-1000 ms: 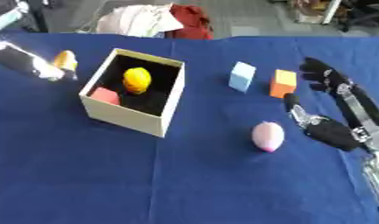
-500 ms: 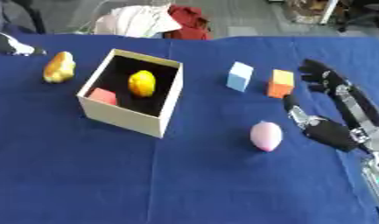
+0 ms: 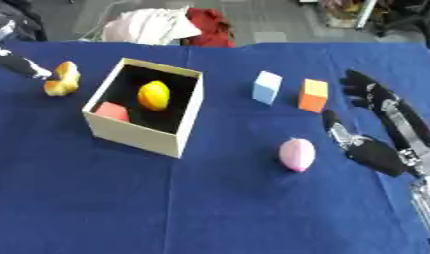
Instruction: Pick up objects on the table and place them in the box.
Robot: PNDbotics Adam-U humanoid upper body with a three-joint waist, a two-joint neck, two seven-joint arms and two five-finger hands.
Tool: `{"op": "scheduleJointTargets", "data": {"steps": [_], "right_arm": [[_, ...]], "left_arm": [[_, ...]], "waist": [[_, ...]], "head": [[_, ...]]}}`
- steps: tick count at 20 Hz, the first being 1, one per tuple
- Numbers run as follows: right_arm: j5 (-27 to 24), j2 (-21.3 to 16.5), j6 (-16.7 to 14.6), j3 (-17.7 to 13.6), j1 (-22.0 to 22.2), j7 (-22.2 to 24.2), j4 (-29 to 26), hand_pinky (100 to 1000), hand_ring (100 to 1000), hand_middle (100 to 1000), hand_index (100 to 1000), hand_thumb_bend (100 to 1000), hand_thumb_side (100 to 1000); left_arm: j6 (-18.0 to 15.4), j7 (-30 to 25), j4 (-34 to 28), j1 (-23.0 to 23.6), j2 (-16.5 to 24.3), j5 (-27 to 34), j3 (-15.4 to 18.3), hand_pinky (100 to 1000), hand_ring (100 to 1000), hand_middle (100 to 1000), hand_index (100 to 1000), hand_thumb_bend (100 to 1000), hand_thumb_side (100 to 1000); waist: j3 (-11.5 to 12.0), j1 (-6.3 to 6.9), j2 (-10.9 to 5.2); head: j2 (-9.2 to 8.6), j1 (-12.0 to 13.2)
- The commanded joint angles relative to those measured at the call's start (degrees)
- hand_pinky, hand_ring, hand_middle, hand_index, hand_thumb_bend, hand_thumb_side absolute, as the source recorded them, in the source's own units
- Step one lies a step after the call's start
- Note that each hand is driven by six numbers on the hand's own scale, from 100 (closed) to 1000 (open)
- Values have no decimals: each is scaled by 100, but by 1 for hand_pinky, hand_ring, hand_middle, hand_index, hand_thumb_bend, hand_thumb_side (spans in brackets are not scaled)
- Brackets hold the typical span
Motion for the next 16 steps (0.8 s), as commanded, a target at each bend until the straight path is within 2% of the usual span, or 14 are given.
{"op": "scheduleJointTargets", "data": {"steps": [1, 9, 14, 15, 16], "right_arm": [[-54, -37, -14, -8, -90, 24, -45, 863, 894, 881, 986, 205, 500], [-71, 9, -22, 22, -142, 58, -45, 863, 894, 880, 986, 201, 502], [-82, 31, -24, 25, -162, 65, -44, 863, 894, 880, 986, 197, 504], [-83, 33, -24, 24, -163, 65, -43, 863, 894, 880, 986, 197, 504], [-83, 33, -24, 23, -163, 64, -42, 863, 894, 880, 986, 196, 505]], "left_arm": [[-7, -22, 200, -166, 22, -140, 32, 791, 784, 755, 864, 796, 254], [174, 384, 628, -276, -206, -406, 121, 768, 765, 732, 844, 760, 214], [208, 501, 850, -313, -312, -446, 145, 739, 721, 682, 808, 616, 104], [184, 473, 864, -306, -324, -434, 136, 735, 715, 675, 804, 600, 100], [162, 437, 869, -297, -331, -418, 129, 721, 688, 643, 778, 543, 100]], "waist": [[-15, -12, -101], [-122, -43, -54], [-183, -55, -33], [-187, -56, -30], [-187, -56, -28]], "head": [[-73, 28], [-126, 105], [-145, 139], [-145, 137], [-145, 137]]}}
